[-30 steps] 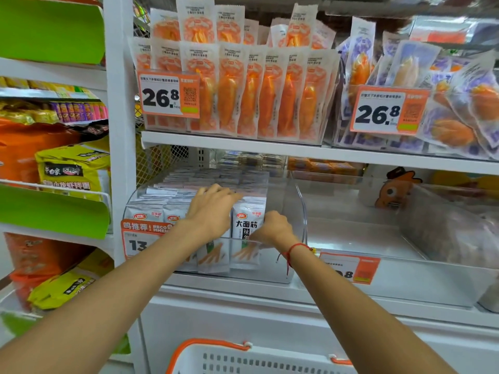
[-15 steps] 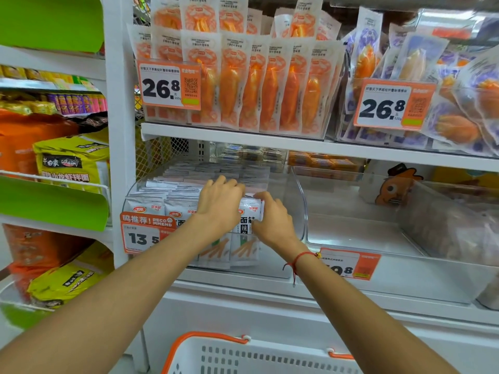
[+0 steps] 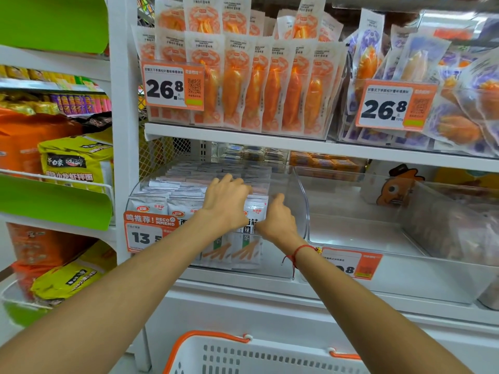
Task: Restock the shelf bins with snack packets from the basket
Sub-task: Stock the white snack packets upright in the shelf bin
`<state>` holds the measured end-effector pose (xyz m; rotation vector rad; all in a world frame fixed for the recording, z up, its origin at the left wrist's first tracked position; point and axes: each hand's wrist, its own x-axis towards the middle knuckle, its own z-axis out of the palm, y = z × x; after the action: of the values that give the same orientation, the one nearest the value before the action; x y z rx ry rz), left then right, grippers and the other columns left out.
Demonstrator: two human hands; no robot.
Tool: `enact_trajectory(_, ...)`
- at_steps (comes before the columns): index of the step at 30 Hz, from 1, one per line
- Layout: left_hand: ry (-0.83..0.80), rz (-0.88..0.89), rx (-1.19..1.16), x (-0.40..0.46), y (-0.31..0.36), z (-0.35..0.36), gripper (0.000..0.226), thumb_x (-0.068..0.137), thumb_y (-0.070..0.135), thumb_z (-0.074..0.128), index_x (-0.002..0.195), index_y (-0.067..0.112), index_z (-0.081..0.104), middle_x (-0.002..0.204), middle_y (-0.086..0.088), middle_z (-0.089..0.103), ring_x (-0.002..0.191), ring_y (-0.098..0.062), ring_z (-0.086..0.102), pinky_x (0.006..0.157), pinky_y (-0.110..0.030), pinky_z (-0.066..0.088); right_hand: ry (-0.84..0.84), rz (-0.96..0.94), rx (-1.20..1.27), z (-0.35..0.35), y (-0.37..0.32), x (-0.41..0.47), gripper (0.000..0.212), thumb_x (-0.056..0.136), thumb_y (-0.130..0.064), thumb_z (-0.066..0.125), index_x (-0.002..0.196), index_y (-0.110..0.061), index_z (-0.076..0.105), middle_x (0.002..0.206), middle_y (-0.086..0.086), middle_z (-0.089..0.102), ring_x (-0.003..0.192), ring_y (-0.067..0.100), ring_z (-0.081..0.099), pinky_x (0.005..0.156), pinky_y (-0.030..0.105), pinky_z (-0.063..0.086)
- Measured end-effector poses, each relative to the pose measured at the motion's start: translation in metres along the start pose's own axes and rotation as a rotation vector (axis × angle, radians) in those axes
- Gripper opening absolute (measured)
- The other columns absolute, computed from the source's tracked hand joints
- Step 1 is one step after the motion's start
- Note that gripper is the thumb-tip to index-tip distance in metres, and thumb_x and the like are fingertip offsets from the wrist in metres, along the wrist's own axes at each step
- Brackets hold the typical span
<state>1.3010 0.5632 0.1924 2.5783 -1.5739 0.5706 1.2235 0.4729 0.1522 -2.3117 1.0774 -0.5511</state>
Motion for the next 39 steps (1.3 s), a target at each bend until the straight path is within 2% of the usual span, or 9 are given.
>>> enact_trajectory(4,-0.099,-0.007,0.068,0.014,0.004,-0.006,0.058,0.080,0.029,0.064,0.134,0.019,0.048,0.131,-0.002,0.049,0.126,-0.024,0.037,0.101,-0.037,0.033,-0.163,0.108,-0.109,-0.002,-0.009,0.001,0.048,0.085,-0.017,0.062,0.125,-0.002,0.043,0.126,0.015,0.054,0.111,0.034,0.058,0.089,0.036,0.051)
enact_trajectory(8,-0.213,-0.037,0.166,0.030,0.009,-0.003,0.062,0.082,0.022,0.066,0.138,0.018,0.039,0.137,-0.005,0.043,0.130,-0.024,0.034,0.106,-0.038,0.030,-0.326,0.165,-0.143,-0.005,-0.018,0.011,0.043,0.083,-0.014,0.065,0.121,-0.001,0.050,0.124,0.013,0.057,0.104,0.029,0.064,0.086,0.036,0.055)
enact_trajectory(12,-0.198,-0.045,0.225,0.044,0.014,-0.002,0.049,0.087,0.016,0.059,0.132,0.016,0.041,0.134,-0.005,0.048,0.128,-0.024,0.039,0.105,-0.036,0.029,-0.401,0.161,-0.207,-0.007,-0.025,0.023,0.019,0.079,-0.005,0.068,0.083,-0.005,0.050,0.116,0.016,0.062,0.102,0.028,0.063,0.089,0.036,0.054)
enact_trajectory(21,-0.133,-0.029,0.229,0.046,0.009,0.011,0.048,0.084,0.018,0.062,0.129,0.017,0.045,0.129,-0.004,0.052,0.123,-0.024,0.045,0.102,-0.036,0.032,-0.272,0.074,-0.251,0.001,-0.016,0.021,0.017,0.088,-0.007,0.056,0.102,-0.008,0.046,0.107,0.012,0.052,0.090,0.024,0.048,0.073,0.027,0.042)
enact_trajectory(24,-0.126,-0.037,0.199,0.042,0.008,0.010,0.053,0.085,0.023,0.064,0.133,0.017,0.042,0.134,-0.005,0.048,0.128,-0.024,0.040,0.105,-0.037,0.031,-0.344,0.074,-0.278,-0.005,-0.021,0.015,0.033,0.090,-0.010,0.054,0.121,-0.001,0.048,0.111,0.013,0.052,0.099,0.026,0.054,0.071,0.026,0.042)
enact_trajectory(28,-0.080,-0.049,0.089,0.027,0.002,0.002,0.058,0.081,0.027,0.067,0.134,0.019,0.044,0.134,-0.003,0.049,0.128,-0.024,0.039,0.104,-0.038,0.032,-0.441,0.007,-0.293,-0.022,-0.024,-0.001,0.034,0.093,-0.013,0.049,0.124,0.001,0.047,0.113,0.010,0.054,0.085,0.020,0.053,0.064,0.025,0.041)
enact_trajectory(32,0.047,-0.055,-0.062,0.007,0.000,-0.007,0.050,0.084,0.034,0.062,0.130,0.020,0.050,0.130,-0.002,0.054,0.122,-0.024,0.044,0.098,-0.037,0.035,-0.395,-0.015,-0.214,-0.033,-0.024,-0.018,0.025,0.093,-0.010,0.043,0.118,-0.005,0.044,0.102,0.012,0.053,0.085,0.022,0.052,0.068,0.027,0.041)
enact_trajectory(36,0.143,-0.074,-0.191,-0.019,-0.003,-0.020,0.044,0.089,0.037,0.056,0.130,0.023,0.050,0.131,0.001,0.055,0.122,-0.022,0.044,0.099,-0.037,0.035,-0.214,-0.148,-0.114,-0.035,-0.011,-0.035,0.051,0.090,-0.010,0.052,0.139,-0.006,0.038,0.135,0.015,0.049,0.119,0.028,0.051,0.097,0.035,0.045)
enact_trajectory(39,0.226,-0.112,-0.309,-0.041,-0.007,-0.029,0.037,0.090,0.033,0.057,0.126,0.025,0.053,0.125,0.006,0.058,0.119,-0.020,0.047,0.095,-0.036,0.038,0.000,-0.287,0.028,-0.039,0.001,-0.052,0.037,0.089,-0.010,0.056,0.126,-0.014,0.054,0.123,0.008,0.057,0.107,0.020,0.056,0.095,0.035,0.047)
